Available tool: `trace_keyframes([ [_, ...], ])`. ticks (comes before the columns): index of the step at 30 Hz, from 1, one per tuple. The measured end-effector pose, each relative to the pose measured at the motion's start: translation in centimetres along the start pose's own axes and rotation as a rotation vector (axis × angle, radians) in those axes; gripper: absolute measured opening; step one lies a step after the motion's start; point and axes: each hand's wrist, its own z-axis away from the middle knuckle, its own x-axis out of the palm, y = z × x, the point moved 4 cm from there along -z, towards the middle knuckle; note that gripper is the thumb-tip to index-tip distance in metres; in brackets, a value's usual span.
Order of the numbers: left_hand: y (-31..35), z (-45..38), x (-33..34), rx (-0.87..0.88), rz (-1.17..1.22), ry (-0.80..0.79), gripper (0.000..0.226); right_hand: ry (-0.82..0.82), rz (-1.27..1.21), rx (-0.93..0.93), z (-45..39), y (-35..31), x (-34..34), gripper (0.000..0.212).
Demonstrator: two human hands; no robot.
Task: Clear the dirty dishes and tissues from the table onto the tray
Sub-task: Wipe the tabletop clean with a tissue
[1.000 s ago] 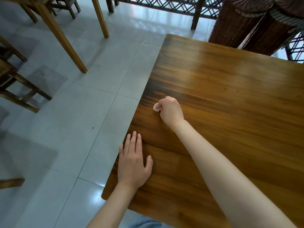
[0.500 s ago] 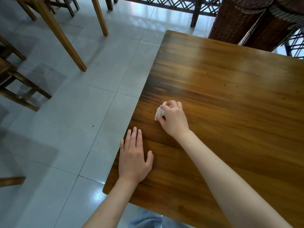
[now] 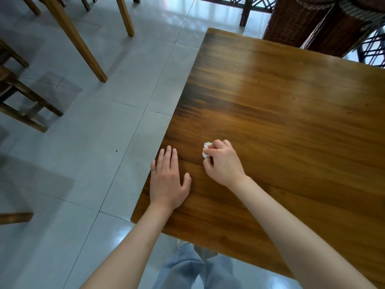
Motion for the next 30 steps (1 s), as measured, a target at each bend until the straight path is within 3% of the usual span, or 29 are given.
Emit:
trace_keyframes([
  [14,0.1,0.1,-0.3,0.047,-0.094,0.07,0.057,-0.087,-0.043,0.089,3.3,1.4,-1.9,0.026],
  [18,1.6,1.8,-0.6,0.042,-0.01,0.139,0.046,0.156,-0.142,0.348,7.5,6.5,-5.6,0.034],
  [21,4.6,4.5,0.6,0.158,0.129,0.127,0.048,0.264,-0.13,0.453,10.8,9.2,-6.9,0.034],
  [25,7.8,7.1,2.1,0.234,0.157,0.089,0.058,0.212,-0.159,0.427,12.4,7.9,-5.1,0.026],
  [30,8.1,7.1,2.9,0.231,0.108,0.048,0.062,0.124,-0.108,0.25,13.1,4.0,-2.5,0.023],
])
